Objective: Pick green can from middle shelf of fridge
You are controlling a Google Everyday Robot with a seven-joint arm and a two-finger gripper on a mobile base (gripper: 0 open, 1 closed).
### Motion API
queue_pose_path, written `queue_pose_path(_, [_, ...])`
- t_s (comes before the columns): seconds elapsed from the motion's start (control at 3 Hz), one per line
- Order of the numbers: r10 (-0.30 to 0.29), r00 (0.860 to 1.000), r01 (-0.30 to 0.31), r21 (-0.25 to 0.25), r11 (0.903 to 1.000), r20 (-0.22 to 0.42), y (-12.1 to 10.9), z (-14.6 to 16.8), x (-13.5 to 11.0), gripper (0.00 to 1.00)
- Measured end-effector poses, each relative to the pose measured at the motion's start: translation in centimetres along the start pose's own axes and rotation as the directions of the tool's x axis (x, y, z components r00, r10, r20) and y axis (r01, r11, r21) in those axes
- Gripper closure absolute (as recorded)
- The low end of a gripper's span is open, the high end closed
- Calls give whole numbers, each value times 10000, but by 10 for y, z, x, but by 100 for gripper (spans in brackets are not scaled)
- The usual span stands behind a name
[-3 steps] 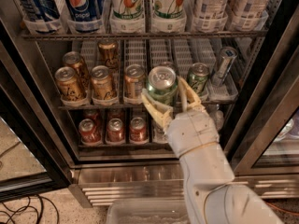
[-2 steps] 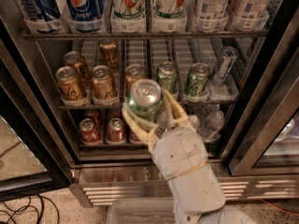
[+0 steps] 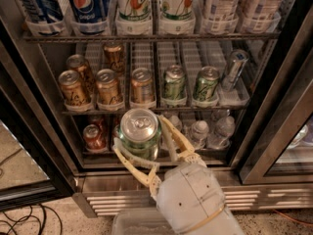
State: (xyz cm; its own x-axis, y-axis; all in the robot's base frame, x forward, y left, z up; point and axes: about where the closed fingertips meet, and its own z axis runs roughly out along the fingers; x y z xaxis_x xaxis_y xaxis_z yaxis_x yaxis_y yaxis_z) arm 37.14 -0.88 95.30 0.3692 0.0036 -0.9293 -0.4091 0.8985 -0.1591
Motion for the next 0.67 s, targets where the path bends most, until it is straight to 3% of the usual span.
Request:
queue_pose_path(0.33, [-65, 9957, 90, 266, 9996, -926, -6, -31, 0, 100])
queue_pose_path(0.67, [-87, 9957, 107, 219, 9997, -919, -4, -30, 0, 100])
